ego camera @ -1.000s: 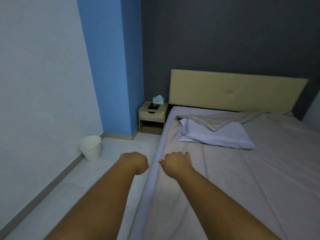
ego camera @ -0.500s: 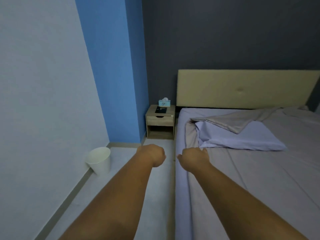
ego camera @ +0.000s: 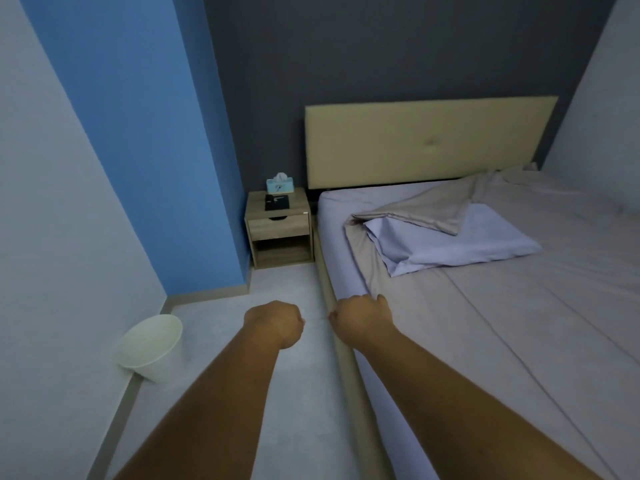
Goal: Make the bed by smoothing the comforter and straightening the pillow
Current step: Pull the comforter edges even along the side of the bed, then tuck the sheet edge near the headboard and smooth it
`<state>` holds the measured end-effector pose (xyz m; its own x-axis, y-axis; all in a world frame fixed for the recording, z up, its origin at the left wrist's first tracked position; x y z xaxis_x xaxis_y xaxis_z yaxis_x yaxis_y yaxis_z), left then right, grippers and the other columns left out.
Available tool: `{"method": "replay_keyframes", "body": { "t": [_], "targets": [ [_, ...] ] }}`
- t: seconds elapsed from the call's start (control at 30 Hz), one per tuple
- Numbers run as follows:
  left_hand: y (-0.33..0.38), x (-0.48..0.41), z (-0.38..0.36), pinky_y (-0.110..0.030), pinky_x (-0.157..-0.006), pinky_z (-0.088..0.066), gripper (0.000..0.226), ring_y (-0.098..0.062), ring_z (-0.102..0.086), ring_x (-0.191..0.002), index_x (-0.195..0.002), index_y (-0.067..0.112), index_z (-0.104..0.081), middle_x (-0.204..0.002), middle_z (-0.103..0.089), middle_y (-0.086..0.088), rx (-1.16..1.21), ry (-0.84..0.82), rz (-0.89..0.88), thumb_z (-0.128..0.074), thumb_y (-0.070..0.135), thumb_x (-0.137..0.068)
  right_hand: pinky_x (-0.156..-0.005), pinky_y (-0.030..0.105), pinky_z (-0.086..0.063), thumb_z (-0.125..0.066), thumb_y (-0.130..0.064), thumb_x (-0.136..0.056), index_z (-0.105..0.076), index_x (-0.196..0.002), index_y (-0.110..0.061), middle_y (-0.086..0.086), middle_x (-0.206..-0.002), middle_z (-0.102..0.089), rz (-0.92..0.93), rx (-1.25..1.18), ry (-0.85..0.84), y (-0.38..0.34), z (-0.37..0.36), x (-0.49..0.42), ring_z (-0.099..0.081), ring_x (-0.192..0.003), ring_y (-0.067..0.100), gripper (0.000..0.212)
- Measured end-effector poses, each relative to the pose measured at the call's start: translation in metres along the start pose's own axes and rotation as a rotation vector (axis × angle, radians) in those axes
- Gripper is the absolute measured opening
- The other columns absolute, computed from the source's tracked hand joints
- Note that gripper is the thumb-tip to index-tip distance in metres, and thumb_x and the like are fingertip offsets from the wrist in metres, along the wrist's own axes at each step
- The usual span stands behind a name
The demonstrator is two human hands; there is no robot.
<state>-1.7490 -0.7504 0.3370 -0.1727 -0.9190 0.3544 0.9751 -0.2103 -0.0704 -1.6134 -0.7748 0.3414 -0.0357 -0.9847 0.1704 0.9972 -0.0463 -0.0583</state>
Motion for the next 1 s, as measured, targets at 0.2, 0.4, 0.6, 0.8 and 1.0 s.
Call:
{"method": "replay_keyframes", "body": {
  "t": [0.2, 0.4, 0.6, 0.8, 1.0],
  "targets": [
    [0.011, -0.101, 0.026, -0.037, -0.098, -0.045, 0.039, -0.024, -0.053, -0.12, -0.136, 0.028, -0.051, -0.136, -0.054, -0.002, -0.095, 0.015, -0.092, -0.036, 0.029, -0.099, -0.111, 0.043, -0.025, -0.027, -0.042, -0.1, -0.057, -0.121, -0.015, 0.008, -0.126, -0.06, -0.076, -0.039, -0.017, 0.017, 0.003, -0.094, -0.051, -0.12, 0.026, 0.046],
    [-0.012, -0.223, 0.098, -0.039, -0.111, -0.034, 0.049, -0.026, -0.039, -0.136, -0.148, 0.025, -0.032, -0.152, -0.038, -0.007, 0.034, 0.075, -0.101, -0.029, 0.039, -0.101, -0.113, 0.046, -0.021, -0.028, -0.042, -0.1, -0.051, -0.13, -0.018, 0.008, -0.137, -0.052, -0.108, -0.057, -0.017, 0.035, 0.039, -0.242, -0.043, -0.129, 0.028, 0.045],
    [-0.015, -0.346, 0.155, -0.039, -0.105, -0.042, 0.043, -0.025, -0.049, -0.125, -0.14, 0.021, -0.045, -0.142, -0.049, -0.006, 0.013, 0.067, -0.144, -0.037, 0.034, -0.1, -0.116, 0.045, -0.012, -0.029, -0.041, -0.1, -0.049, -0.133, -0.019, 0.006, -0.142, -0.046, -0.136, -0.05, -0.009, 0.046, 0.076, -0.369, -0.035, -0.135, 0.025, 0.044],
    [0.002, -0.476, 0.184, -0.036, -0.103, -0.042, 0.039, -0.025, -0.052, -0.123, -0.135, 0.019, -0.053, -0.138, -0.053, -0.006, 0.004, 0.007, -0.232, -0.035, 0.029, -0.101, -0.117, 0.052, -0.011, -0.024, -0.045, -0.101, -0.045, -0.138, -0.014, 0.006, -0.145, -0.045, -0.193, -0.009, -0.026, 0.072, 0.088, -0.471, -0.034, -0.137, 0.027, 0.052],
    [0.036, -0.606, 0.239, -0.036, -0.098, -0.042, 0.038, -0.03, -0.052, -0.121, -0.129, 0.023, -0.056, -0.136, -0.054, -0.008, -0.045, 0.047, -0.458, -0.033, 0.031, -0.1, -0.113, 0.053, -0.018, -0.03, -0.045, -0.096, -0.052, -0.132, -0.029, 0.003, -0.141, -0.05, -0.407, -0.074, 0.075, 0.137, 0.099, -0.578, -0.038, -0.134, 0.028, 0.045]
  ]
}}
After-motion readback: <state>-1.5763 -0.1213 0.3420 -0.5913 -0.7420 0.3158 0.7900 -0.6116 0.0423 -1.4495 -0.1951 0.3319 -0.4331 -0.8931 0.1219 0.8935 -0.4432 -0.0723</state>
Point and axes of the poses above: each hand's wrist, its own x-axis away from the middle knuckle, its own z-axis out of the back of the hand, y = z × x, the point moved 8 cm from there along -x, towards the middle knuckle
